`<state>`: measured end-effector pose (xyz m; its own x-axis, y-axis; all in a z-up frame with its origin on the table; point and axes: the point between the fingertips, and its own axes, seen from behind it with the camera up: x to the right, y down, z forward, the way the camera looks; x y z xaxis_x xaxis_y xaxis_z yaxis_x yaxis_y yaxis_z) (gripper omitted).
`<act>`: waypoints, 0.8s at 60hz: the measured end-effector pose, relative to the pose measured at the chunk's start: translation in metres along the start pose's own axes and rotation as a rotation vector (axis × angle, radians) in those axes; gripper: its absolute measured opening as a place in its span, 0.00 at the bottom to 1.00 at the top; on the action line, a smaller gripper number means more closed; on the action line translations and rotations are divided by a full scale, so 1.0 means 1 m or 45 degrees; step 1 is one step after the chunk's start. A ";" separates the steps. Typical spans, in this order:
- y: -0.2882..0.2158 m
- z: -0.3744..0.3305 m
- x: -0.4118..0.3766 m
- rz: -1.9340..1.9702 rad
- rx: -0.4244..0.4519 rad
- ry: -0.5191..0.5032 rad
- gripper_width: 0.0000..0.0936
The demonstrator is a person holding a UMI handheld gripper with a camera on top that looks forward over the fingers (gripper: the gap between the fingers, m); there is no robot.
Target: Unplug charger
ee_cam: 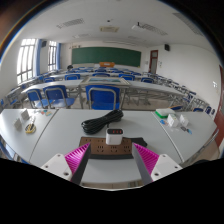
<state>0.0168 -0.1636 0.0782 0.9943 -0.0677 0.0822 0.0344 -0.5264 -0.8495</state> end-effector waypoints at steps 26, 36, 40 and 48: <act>-0.008 0.117 0.005 0.029 0.004 -0.064 0.41; -0.010 0.120 0.005 0.057 -0.013 -0.053 0.24; -0.021 0.115 0.006 0.063 0.000 -0.041 0.24; -0.182 0.026 0.010 0.064 0.421 -0.130 0.24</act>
<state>0.0228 -0.0460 0.2203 1.0000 0.0073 -0.0020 -0.0003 -0.2201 -0.9755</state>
